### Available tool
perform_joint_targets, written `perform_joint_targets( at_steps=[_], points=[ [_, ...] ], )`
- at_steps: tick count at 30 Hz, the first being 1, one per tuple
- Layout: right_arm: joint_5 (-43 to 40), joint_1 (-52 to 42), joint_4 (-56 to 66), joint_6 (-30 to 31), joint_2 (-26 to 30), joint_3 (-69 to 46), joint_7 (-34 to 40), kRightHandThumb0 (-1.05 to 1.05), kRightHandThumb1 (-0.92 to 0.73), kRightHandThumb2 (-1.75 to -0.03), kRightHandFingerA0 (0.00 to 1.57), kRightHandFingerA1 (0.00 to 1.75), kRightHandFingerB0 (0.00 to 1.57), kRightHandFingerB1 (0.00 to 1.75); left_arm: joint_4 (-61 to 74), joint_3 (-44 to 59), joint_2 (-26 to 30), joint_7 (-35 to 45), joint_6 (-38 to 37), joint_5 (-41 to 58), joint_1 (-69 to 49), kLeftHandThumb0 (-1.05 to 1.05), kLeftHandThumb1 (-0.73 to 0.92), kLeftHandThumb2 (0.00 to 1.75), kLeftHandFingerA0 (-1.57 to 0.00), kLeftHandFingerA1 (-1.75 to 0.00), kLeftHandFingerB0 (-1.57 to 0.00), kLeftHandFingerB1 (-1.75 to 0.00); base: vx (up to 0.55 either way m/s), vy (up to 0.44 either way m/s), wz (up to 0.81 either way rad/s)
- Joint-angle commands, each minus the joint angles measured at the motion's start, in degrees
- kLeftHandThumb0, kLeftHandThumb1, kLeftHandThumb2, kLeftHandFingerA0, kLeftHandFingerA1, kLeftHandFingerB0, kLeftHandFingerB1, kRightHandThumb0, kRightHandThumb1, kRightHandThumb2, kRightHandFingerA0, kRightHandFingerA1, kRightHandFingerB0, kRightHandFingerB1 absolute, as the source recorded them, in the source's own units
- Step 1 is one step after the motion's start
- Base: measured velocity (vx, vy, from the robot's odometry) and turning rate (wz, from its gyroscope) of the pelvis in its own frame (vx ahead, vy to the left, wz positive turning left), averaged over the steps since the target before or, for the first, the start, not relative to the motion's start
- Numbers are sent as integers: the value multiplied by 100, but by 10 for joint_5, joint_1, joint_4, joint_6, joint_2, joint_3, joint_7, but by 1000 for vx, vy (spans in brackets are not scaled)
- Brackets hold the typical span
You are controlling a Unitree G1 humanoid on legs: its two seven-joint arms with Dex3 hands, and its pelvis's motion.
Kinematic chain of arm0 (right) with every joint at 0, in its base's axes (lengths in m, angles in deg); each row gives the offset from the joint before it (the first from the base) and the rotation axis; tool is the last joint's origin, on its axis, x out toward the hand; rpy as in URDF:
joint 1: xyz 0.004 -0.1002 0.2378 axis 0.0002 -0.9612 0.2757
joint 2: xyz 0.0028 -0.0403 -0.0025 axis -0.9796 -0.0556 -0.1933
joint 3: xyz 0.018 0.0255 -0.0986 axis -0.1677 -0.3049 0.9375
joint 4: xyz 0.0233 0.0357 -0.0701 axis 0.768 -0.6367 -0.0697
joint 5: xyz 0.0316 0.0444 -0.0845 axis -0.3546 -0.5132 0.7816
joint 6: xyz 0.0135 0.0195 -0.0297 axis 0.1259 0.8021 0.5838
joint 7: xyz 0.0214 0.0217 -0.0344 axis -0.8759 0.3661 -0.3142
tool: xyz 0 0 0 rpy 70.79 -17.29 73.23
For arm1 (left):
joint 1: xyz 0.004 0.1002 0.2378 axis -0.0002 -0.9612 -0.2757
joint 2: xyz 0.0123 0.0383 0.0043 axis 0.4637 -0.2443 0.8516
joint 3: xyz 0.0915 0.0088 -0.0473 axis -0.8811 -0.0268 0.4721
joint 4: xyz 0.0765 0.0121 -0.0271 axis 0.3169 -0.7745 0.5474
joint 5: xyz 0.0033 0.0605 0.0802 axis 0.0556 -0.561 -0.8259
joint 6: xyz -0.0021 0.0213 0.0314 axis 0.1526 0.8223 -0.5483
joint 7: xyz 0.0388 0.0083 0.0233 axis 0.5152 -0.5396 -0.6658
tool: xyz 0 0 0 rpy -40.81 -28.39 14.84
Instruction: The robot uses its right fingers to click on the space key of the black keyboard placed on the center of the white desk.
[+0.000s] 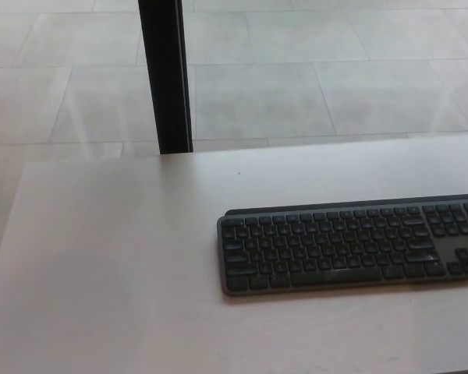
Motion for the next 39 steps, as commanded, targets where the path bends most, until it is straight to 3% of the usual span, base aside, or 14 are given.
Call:
perform_joint_targets(
  at_steps=[1,2,6,11,15,19,20,23,24,31,39],
  points=[
    [72,-30,-17,-69,9,78,-82,-37,-58,-58,99,84,59,41,-4,0,14,-8,-12,13,-1,-43,51,55,-83,-83,-71,-59,0,0,0],
    [82,-32,-24,-89,14,90,-89,-39,-59,-58,99,92,58,41,-4,-1,14,-8,-12,13,-1,-43,52,55,-82,-81,-70,-58,0,0,0],
    [123,-45,1,-101,23,149,-103,-38,-58,-58,102,94,61,41,-2,-4,15,-10,-14,12,-1,-43,51,55,-83,-82,-72,-60,0,0,0],
    [188,-51,23,-99,39,217,-109,-37,-59,-58,107,128,62,41,-4,-1,16,-6,-16,16,-1,-43,51,55,-82,-81,-72,-59,0,0,0],
    [217,-56,30,-112,49,246,-108,-37,-59,-58,109,124,63,42,-1,-1,16,-5,-16,15,-2,-44,51,55,-81,-83,-73,-61,0,0,0],
    [293,-61,6,-191,67,305,-81,-28,-59,-58,107,123,69,43,-2,-2,18,-5,-14,13,-1,-44,51,55,-84,-85,-70,-59,0,0,0],
    [305,-61,9,-187,70,316,-84,-25,-61,-58,93,150,70,43,-2,-3,19,-6,-13,13,-1,-44,52,55,-80,-84,-71,-60,0,0,0],
    [321,-61,12,-183,77,336,-85,-25,-61,-58,93,150,70,43,-1,-5,20,-7,-11,11,0,-44,52,55,-80,-84,-71,-60,0,0,0],
    [357,-58,16,-184,88,361,-81,-26,-61,-61,85,162,70,44,-1,-1,19,-4,-14,16,0,-44,51,55,-77,-79,-70,-59,0,0,0],
    [455,-32,-16,-223,108,434,-31,-23,-52,-68,87,163,77,47,-4,3,19,-3,-13,19,0,-43,51,55,-80,-80,-69,-59,0,0,0],
    [560,2,-45,-228,128,509,22,-23,-56,-72,84,165,78,48,-2,2,17,-3,-15,18,0,-43,51,55,-81,-82,-69,-60,0,0,0]
  ],
)
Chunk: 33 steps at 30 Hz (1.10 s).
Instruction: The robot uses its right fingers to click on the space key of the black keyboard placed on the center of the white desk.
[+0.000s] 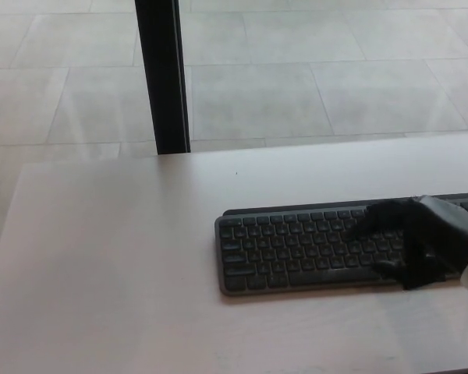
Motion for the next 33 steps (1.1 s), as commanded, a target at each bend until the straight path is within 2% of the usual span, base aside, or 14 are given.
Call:
perform_joint_targets(
  at_steps=[1,6,7,8,20,21,25,28,33],
  points=[
    [273,49,-44,-96,72,119,98,-23,-56,-72,84,165,78,48,-3,5,18,-2,-15,18,1,-43,51,55,-81,-82,-69,-60,0,0,0],
    [296,69,-61,-93,67,141,130,-22,-56,-65,87,166,76,51,-1,2,19,2,-15,16,0,-44,52,55,-81,-84,-68,-59,0,0,0],
    [297,71,-63,-90,66,144,129,-22,-58,-63,88,166,75,51,-1,7,18,2,-14,21,1,-47,40,83,-80,-86,-64,-69,0,0,0],
    [298,74,-64,-81,64,148,124,-23,-59,-62,88,166,74,50,-2,6,18,-3,-15,19,3,-42,51,55,-81,-83,-69,-59,0,0,0],
    [316,102,-84,-75,54,175,149,-28,-54,-62,95,166,78,54,-3,1,20,-1,-14,14,4,-44,51,55,-80,-81,-71,-61,0,0,0],
    [316,103,-80,-72,54,177,134,-28,-58,-63,93,168,76,53,-2,7,19,-3,-13,20,7,-42,51,55,-81,-83,-71,-62,0,0,0],
    [323,102,-93,-91,53,183,162,-27,-55,-62,94,168,79,53,-3,-5,19,-9,-15,7,6,-44,50,55,-83,-86,-73,-61,0,0,0],
    [325,100,-98,-96,50,184,164,-27,-54,-63,95,168,78,54,-1,5,18,-4,-13,19,8,-42,51,55,-79,-85,-72,-62,0,0,0],
    [340,88,-84,-102,50,187,162,-27,-56,-64,94,168,77,54,-3,-8,21,-11,-11,5,9,-45,52,55,-82,-82,-74,-61,0,0,0]
  ],
)
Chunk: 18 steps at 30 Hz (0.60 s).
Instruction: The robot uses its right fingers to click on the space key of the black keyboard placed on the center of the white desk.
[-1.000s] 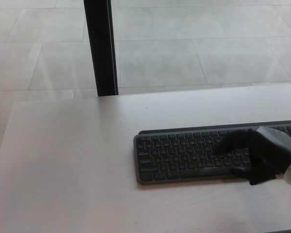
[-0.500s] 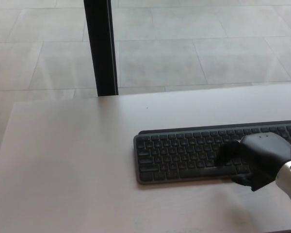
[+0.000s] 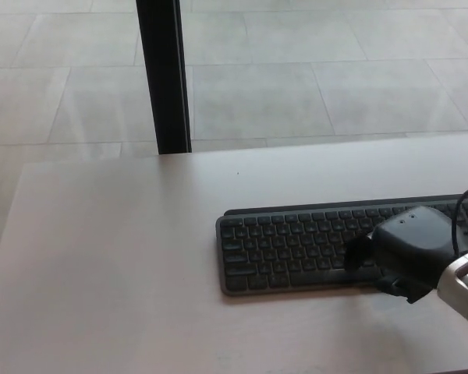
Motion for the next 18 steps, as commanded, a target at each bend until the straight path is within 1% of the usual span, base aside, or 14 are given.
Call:
perform_joint_targets(
  at_steps=[1,2,3,4,6,10,11,12,14,15,16,18],
  points=[
    [89,-4,10,-44,23,13,39,-28,-59,-64,92,167,76,52,-3,-2,21,-7,-9,11,5,-44,52,55,-80,-84,-73,-62,0,0,0],
    [90,-6,15,-41,23,13,24,-30,-62,-63,89,166,72,50,-3,-4,21,-5,-12,9,4,-44,52,55,-81,-84,-72,-61,0,0,0],
    [92,-8,14,-37,21,11,23,-32,-62,-63,87,164,73,50,-2,-3,20,-3,-14,11,3,-44,51,55,-82,-85,-73,-63,0,0,0],
    [96,-9,12,-36,19,11,27,-32,-61,-63,89,163,74,50,-3,-3,20,-5,-14,11,4,-44,51,55,-83,-82,-75,-62,0,0,0],
    [102,-8,3,-40,15,7,34,-30,-60,-63,90,164,75,51,-4,-3,21,-7,-11,12,6,-43,51,55,-83,-85,-74,-63,0,0,0],
    [111,-3,-33,-51,7,2,47,-26,-59,-63,90,163,76,52,-4,-5,21,-5,-12,10,5,-44,52,55,-81,-83,-74,-62,0,0,0],
    [115,0,-51,-53,3,2,59,-27,-57,-62,90,164,77,52,-6,0,22,-1,-11,17,6,-44,51,55,-79,-84,-71,-61,0,0,0],
    [115,2,-60,-48,0,1,51,-26,-60,-62,88,165,75,51,-5,0,22,-2,-12,17,6,-45,51,55,-79,-83,-70,-61,0,0,0],
    [118,2,-65,-49,-2,-2,53,-24,-60,-65,88,166,76,50,-5,-5,23,-4,-11,12,7,-46,52,55,-81,-85,-72,-61,0,0,0],
    [120,2,-73,-49,-4,-2,57,-28,-59,-62,86,163,76,50,-5,1,21,-3,-11,18,9,-44,52,55,-79,-84,-71,-61,0,0,0],
    [120,2,-79,-51,-5,-3,59,-27,-60,-63,86,164,76,50,-5,-3,22,-4,-12,15,9,-46,53,55,-81,-83,-73,-60,0,0,0],
    [120,0,-88,-54,-9,-6,63,-25,-60,-64,87,165,77,50,-4,-11,22,-6,-13,8,6,-46,53,56,-81,-81,-72,-60,0,0,0]
  ],
)
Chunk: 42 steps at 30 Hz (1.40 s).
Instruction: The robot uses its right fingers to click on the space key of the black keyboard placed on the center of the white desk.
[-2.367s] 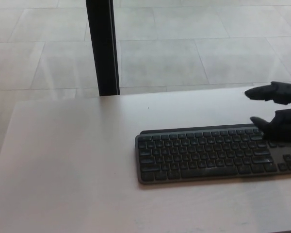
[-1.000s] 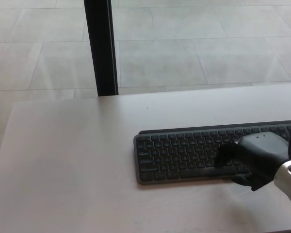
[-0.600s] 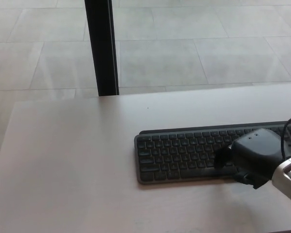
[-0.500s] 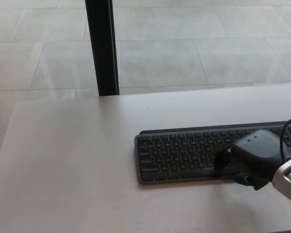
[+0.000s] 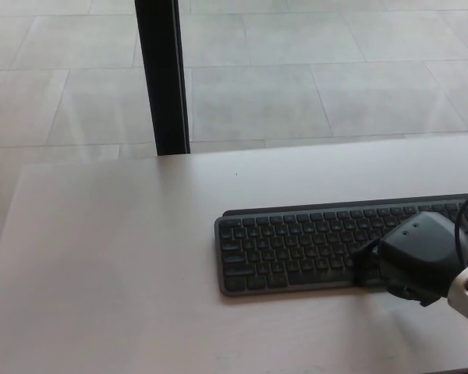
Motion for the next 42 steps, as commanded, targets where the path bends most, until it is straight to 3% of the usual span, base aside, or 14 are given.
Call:
perform_joint_targets(
  at_steps=[1,16,25,38,39,42],
  points=[
    [22,-7,-33,-15,-8,-1,9,-24,-60,-64,87,166,77,50,-3,-6,11,-5,-13,8,-1,-45,52,56,-81,-80,-72,-60,0,0,0],
    [13,-19,-46,-2,-29,-21,-31,-30,-66,-65,83,163,70,49,-2,-10,13,-2,-17,18,0,-47,53,56,-80,-83,-72,-61,0,0,0],
    [23,-25,-44,-13,-28,-17,-9,-31,-66,-60,86,160,75,48,-1,-17,15,-8,-14,16,2,-47,53,56,-79,-79,-71,-59,0,0,0],
    [12,1,-22,-46,12,-44,-14,-23,-56,-76,88,170,75,51,-1,-12,14,4,-22,26,-2,-48,54,56,-76,-81,-70,-61,0,0,0],
    [5,15,-15,-50,23,-60,-13,-29,-64,-59,82,169,72,50,-3,-16,15,-1,-19,21,-2,-48,53,56,-78,-78,-70,-59,0,0,0],
    [-11,33,0,-51,37,-92,-35,-27,-65,-60,85,169,73,47,-6,-22,16,-5,-22,16,-6,-52,53,56,-78,-77,-71,-59,0,0,0]
  ],
)
